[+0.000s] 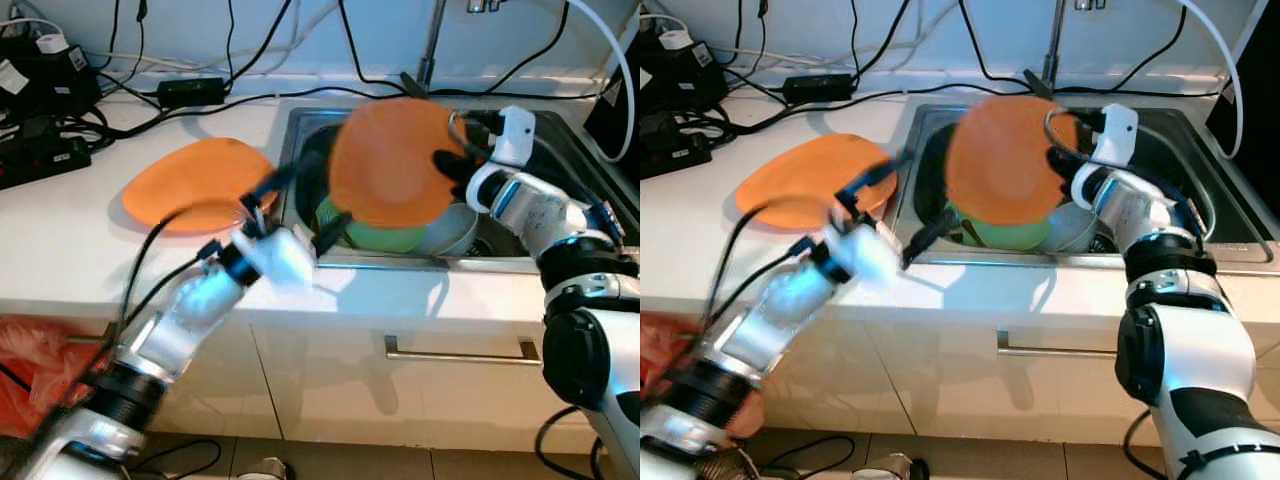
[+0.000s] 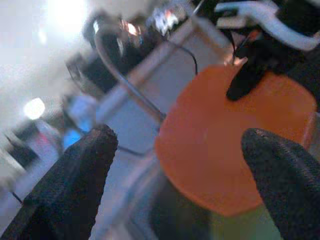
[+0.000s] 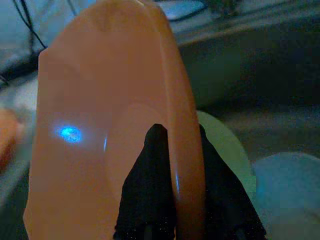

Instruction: Kitchen organization

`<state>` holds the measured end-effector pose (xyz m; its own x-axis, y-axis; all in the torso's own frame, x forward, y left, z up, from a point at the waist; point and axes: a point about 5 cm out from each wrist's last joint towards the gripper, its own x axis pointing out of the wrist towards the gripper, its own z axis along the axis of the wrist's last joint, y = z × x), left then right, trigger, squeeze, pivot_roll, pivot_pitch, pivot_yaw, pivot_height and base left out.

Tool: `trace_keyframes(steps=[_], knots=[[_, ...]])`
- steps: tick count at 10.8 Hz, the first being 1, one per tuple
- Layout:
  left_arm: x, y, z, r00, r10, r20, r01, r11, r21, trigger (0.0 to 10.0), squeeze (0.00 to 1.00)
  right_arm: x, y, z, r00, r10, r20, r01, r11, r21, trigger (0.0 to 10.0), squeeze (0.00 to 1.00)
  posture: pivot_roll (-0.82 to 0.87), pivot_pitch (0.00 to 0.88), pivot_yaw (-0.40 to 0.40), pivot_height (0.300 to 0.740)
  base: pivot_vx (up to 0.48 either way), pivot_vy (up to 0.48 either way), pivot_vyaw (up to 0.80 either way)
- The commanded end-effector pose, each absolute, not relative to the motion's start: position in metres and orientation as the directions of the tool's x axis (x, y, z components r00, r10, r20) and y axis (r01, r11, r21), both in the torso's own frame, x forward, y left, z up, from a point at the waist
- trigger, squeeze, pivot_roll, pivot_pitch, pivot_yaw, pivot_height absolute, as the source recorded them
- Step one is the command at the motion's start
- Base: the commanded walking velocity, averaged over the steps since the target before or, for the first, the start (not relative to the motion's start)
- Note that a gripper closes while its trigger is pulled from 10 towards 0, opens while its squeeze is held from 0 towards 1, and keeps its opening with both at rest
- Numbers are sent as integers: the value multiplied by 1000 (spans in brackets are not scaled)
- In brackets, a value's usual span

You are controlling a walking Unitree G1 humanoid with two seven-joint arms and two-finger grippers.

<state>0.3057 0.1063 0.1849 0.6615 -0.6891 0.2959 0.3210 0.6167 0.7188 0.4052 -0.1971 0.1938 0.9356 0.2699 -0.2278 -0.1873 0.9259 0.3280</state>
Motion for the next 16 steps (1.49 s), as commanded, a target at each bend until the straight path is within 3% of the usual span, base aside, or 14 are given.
trace_keyframes(steps=[1,3,6,9,10,11,12,16], knots=[[308,110,186,707,-652,273,363,667,650,10000,1000,405,-200,190,941,247,-231,-178,943,282,0,0,164,51,28,740,0,0,0],[306,103,184,750,-628,206,469,726,504,10000,1000,401,-204,174,938,213,-272,-165,968,189,0,0,176,53,30,740,0,0,0],[302,100,177,773,-634,23,595,736,323,10000,1000,397,-201,154,941,170,-294,-167,985,34,0,0,210,57,31,740,0,0,0],[294,103,178,759,-640,-116,645,717,264,10000,1000,392,-189,136,925,192,-327,-201,980,5,0,0,253,61,29,740,0,0,0],[291,104,178,750,-645,-150,660,714,232,10000,1000,389,-184,129,912,211,-352,-231,973,-14,3686,0,265,63,27,740,0,0,0],[289,104,178,744,-644,-178,668,716,204,10000,1000,386,-181,121,896,232,-380,-259,966,-21,10000,0,274,67,23,740,0,0,0],[287,105,177,737,-646,-198,675,710,198,10000,1000,385,-179,119,891,242,-385,-272,962,-24,10000,1000,276,70,20,740,0,0,0],[285,108,177,733,-634,-248,678,710,188,10000,1000,385,-179,119,886,252,-388,-286,958,-29,10000,1000,272,70,21,740,0,0,0]])
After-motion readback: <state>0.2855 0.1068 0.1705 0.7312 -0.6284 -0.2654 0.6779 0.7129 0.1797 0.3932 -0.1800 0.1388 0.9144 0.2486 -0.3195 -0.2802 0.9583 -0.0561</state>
